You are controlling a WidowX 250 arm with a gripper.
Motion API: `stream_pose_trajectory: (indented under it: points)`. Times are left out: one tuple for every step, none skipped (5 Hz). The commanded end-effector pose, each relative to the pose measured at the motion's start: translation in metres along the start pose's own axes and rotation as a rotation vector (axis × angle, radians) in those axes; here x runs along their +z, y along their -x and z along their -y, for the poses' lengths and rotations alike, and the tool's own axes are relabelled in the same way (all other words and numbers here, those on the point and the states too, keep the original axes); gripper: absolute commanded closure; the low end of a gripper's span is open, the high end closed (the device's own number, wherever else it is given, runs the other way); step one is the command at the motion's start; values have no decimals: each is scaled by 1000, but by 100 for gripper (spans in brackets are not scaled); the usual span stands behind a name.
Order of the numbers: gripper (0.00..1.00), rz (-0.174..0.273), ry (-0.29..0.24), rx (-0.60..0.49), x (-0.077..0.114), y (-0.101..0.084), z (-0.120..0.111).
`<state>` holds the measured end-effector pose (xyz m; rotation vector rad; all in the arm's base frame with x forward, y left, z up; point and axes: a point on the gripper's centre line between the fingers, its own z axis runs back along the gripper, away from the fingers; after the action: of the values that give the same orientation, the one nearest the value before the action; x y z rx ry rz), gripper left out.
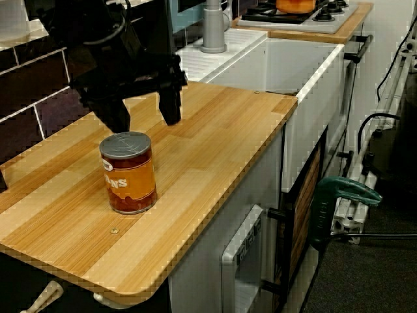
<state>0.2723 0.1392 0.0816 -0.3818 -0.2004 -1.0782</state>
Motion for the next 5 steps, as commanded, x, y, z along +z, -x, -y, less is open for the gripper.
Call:
stream_pose_trajectory:
  points:
    - [0, 82, -179, 189, 47, -8, -12]
    - [0, 139, -262, 338, 66, 6, -16]
    - [0, 154, -329, 459, 78, 26, -18]
    - [0, 185, -388, 599, 91, 47, -15]
    - [0, 210, -404, 685, 101, 67, -16]
